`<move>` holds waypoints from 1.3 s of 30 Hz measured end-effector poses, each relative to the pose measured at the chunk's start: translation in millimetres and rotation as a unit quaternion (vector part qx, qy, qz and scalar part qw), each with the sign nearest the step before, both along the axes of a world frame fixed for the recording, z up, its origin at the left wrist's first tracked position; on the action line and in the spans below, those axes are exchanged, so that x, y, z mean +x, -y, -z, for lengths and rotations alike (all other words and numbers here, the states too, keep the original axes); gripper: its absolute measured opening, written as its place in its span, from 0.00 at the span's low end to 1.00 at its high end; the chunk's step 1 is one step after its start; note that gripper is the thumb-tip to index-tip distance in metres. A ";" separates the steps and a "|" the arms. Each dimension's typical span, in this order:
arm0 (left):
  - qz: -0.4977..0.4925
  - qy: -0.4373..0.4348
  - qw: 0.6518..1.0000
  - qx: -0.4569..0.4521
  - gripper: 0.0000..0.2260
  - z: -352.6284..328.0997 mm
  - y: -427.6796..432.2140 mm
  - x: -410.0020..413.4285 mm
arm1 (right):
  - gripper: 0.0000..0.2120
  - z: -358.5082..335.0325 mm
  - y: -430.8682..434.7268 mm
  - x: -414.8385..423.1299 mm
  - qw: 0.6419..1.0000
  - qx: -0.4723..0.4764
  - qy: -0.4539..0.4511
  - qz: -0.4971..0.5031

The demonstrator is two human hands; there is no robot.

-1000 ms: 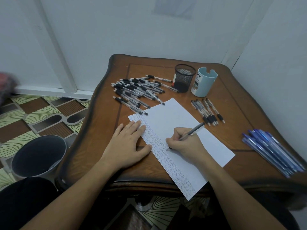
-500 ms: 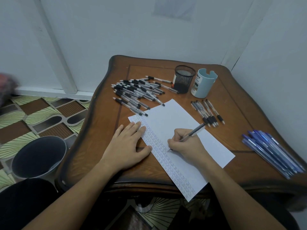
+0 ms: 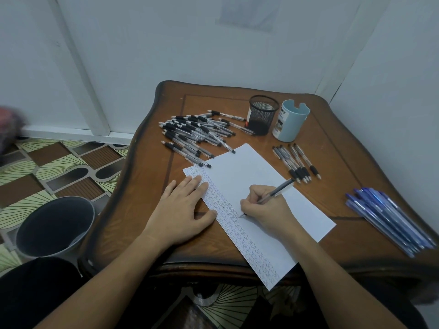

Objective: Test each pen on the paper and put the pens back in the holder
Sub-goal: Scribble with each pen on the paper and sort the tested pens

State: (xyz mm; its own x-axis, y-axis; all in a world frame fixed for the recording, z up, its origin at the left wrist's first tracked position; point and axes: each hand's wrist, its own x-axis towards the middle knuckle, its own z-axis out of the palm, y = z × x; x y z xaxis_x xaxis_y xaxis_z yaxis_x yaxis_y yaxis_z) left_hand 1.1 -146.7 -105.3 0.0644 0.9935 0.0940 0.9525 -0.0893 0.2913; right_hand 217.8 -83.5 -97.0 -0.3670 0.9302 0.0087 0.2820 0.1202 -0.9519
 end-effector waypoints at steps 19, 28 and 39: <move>-0.001 0.002 1.000 0.002 0.37 -1.5 0.6 -0.1 | 0.22 -12.5 -7.2 -0.2 0.987 -0.067 -0.120 0.085; -0.002 0.001 1.000 0.004 0.38 -1.5 0.8 0.5 | 0.22 -21.0 -8.4 -5.1 0.989 -0.070 -0.085 0.094; 0.002 -0.006 1.000 0.001 0.37 -1.2 0.4 -0.8 | 0.13 -34.5 -18.9 -3.7 0.972 -0.189 -0.109 0.091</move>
